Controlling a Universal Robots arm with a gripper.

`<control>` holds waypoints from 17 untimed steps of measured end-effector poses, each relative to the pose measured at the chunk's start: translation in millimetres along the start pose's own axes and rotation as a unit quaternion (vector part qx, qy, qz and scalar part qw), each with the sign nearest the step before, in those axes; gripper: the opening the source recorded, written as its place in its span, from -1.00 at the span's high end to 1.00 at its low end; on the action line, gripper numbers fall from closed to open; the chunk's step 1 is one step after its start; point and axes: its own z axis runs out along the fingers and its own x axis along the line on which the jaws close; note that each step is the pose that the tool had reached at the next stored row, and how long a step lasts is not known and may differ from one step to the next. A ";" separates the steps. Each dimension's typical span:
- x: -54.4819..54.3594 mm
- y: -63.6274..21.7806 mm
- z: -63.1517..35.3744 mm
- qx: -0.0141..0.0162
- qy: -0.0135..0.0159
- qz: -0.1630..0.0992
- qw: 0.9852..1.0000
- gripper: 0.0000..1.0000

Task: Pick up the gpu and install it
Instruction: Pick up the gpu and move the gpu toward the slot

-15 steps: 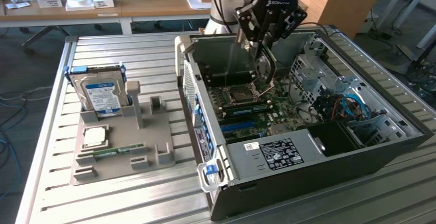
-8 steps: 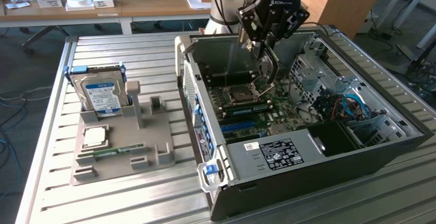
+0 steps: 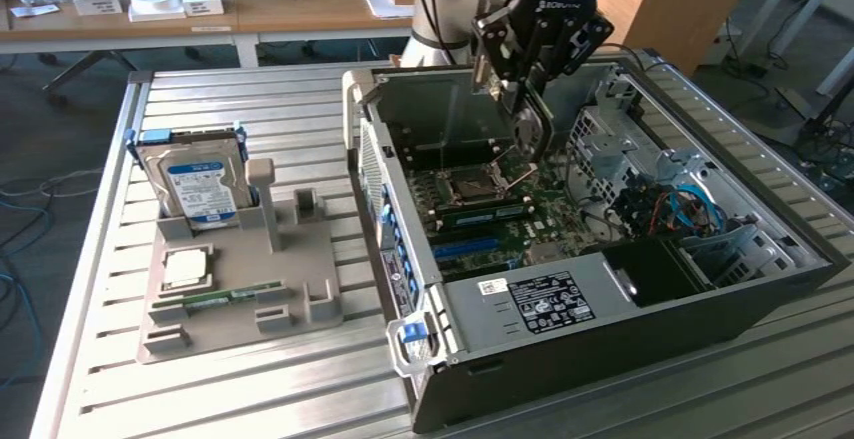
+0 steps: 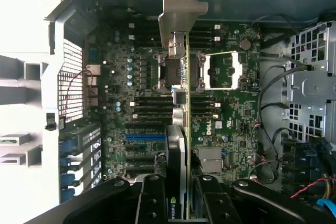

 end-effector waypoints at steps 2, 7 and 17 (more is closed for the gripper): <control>-3.1 0.0 0.1 0.000 0.000 0.000 1.000 0.46; -10.6 0.2 0.2 0.000 0.000 0.000 1.000 0.46; -21.6 0.4 0.5 0.000 0.000 0.000 1.000 0.46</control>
